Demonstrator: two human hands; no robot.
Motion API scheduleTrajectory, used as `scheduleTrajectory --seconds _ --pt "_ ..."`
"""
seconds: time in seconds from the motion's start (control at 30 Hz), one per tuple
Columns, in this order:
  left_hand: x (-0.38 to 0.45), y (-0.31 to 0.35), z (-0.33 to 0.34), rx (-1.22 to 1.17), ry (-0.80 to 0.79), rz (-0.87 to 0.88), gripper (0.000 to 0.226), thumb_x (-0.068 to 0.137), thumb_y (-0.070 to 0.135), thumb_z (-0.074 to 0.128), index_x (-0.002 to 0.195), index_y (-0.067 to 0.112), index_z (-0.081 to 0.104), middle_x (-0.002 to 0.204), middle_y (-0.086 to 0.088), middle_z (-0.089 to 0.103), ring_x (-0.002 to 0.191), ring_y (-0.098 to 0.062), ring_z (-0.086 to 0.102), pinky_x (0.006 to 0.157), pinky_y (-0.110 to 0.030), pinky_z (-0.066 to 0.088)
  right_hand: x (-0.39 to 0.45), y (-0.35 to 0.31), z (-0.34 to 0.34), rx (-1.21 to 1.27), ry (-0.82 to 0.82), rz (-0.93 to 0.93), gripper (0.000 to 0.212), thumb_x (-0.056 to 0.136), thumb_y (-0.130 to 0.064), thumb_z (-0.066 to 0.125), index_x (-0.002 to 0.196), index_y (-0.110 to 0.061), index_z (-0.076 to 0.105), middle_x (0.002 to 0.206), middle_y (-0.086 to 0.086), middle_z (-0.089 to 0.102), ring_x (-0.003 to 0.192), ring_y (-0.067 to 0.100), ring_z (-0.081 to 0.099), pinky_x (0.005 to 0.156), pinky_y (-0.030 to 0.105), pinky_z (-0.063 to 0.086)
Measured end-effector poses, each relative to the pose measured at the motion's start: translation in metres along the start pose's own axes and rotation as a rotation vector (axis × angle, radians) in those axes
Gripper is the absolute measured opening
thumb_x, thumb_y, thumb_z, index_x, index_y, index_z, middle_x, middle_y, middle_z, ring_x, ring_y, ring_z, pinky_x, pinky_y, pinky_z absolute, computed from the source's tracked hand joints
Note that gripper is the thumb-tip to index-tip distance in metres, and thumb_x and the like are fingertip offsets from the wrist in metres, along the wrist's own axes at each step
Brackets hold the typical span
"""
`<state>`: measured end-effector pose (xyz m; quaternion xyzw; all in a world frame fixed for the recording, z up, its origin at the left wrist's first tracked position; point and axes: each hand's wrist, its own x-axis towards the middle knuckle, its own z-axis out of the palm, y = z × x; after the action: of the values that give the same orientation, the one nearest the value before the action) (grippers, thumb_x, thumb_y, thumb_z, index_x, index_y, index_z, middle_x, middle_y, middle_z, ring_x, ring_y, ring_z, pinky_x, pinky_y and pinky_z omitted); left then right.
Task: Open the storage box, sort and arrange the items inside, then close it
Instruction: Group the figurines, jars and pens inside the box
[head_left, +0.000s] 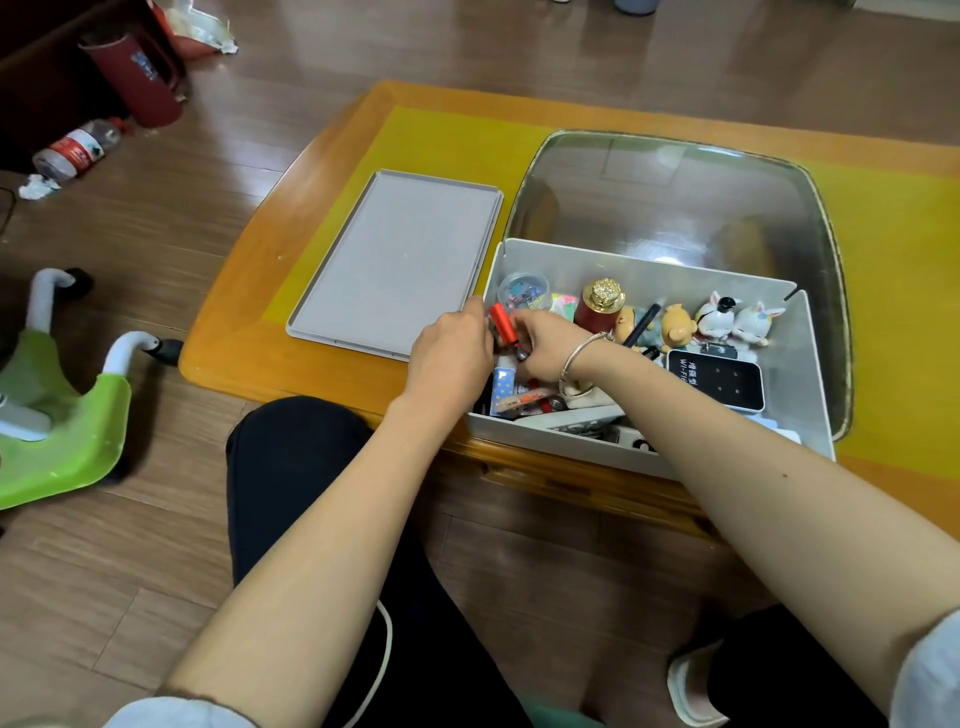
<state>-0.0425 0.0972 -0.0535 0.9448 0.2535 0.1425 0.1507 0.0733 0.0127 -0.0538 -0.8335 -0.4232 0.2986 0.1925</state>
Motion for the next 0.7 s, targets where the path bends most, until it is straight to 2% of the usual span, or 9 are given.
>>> scheduleTrajectory --seconds 0.07,0.13,0.2,0.27,0.33,0.43,0.53,0.63,0.7 --pt "-0.001 0.000 0.000 -0.003 0.012 -0.001 0.023 0.100 0.018 0.038 0.115 0.006 0.050 0.089 -0.020 0.065 0.077 -0.038 0.059 0.058 -0.035 0.036 -0.001 0.000 -0.002 0.057 -0.008 -0.005 0.036 0.070 0.004 0.061 0.099 -0.011 0.047 0.102 0.013 0.064 0.092 0.029 0.061 0.077 0.041 0.053" --pt "-0.002 0.000 0.000 0.003 0.025 0.000 0.024 0.100 0.018 0.038 0.115 0.005 0.051 0.088 -0.021 0.065 0.076 -0.040 0.059 0.057 -0.036 0.035 -0.002 0.001 -0.003 0.145 -0.022 0.015 0.038 0.069 0.007 0.059 0.098 -0.011 0.043 0.108 0.018 0.063 0.099 0.032 0.061 0.081 0.047 0.053" --pt "-0.002 0.000 0.001 0.005 0.032 0.001 0.024 0.100 0.018 0.038 0.114 0.005 0.051 0.088 -0.022 0.065 0.075 -0.040 0.058 0.057 -0.036 0.033 -0.002 0.001 -0.004 0.224 -0.005 0.061 0.040 0.070 0.009 0.061 0.100 -0.010 0.043 0.109 0.021 0.062 0.101 0.035 0.061 0.083 0.049 0.052" --pt "-0.002 0.000 0.002 0.006 0.038 -0.001 0.025 0.100 0.019 0.039 0.117 0.006 0.052 0.088 -0.020 0.066 0.069 -0.034 0.054 0.057 -0.035 0.033 -0.001 -0.004 -0.004 0.255 0.022 0.082 0.034 0.072 0.008 0.060 0.097 -0.009 0.045 0.102 0.018 0.062 0.100 0.035 0.061 0.085 0.048 0.052" --pt "-0.002 -0.001 0.002 -0.004 0.047 -0.009 0.026 0.100 0.020 0.039 0.119 0.006 0.052 0.087 -0.019 0.066 0.066 -0.028 0.049 0.056 -0.034 0.034 0.003 -0.010 -0.002 0.242 0.047 0.081 0.023 0.074 0.008 0.055 0.083 -0.010 0.045 0.085 0.016 0.055 0.089 0.034 0.061 0.079 0.044 0.051" --pt "-0.002 -0.002 0.003 -0.011 0.042 -0.006 0.026 0.101 0.021 0.039 0.118 0.006 0.051 0.089 -0.020 0.066 0.074 -0.036 0.059 0.057 -0.034 0.035 0.005 -0.014 0.001 0.200 0.037 0.089 0.023 0.076 0.008 0.050 0.071 -0.014 0.043 0.071 0.010 0.046 0.068 0.024 0.049 0.062 0.032 0.044" --pt "-0.002 -0.001 0.003 -0.017 0.050 -0.007 0.024 0.100 0.021 0.039 0.114 0.006 0.052 0.088 -0.020 0.066 0.073 -0.036 0.058 0.057 -0.034 0.033 0.004 -0.014 0.002 0.242 0.034 0.118 0.015 0.076 0.007 0.051 0.078 -0.008 0.051 0.072 0.011 0.048 0.069 0.023 0.048 0.063 0.031 0.043" --pt "-0.002 -0.001 0.002 -0.020 0.056 -0.019 0.023 0.100 0.021 0.039 0.112 0.007 0.052 0.087 -0.019 0.066 0.069 -0.031 0.052 0.057 -0.033 0.031 0.007 -0.019 0.002 0.213 0.019 0.196 0.021 0.070 0.003 0.061 0.063 -0.010 0.046 0.061 0.007 0.046 0.055 0.019 0.044 0.050 0.021 0.036" --pt "-0.002 -0.001 0.001 -0.019 0.052 -0.023 0.023 0.101 0.022 0.039 0.114 0.008 0.052 0.088 -0.017 0.066 0.069 -0.029 0.052 0.057 -0.032 0.032 0.010 -0.021 0.000 0.228 -0.005 0.230 0.021 0.067 0.002 0.062 0.062 -0.010 0.046 0.059 0.007 0.044 0.053 0.019 0.043 0.048 0.020 0.035"
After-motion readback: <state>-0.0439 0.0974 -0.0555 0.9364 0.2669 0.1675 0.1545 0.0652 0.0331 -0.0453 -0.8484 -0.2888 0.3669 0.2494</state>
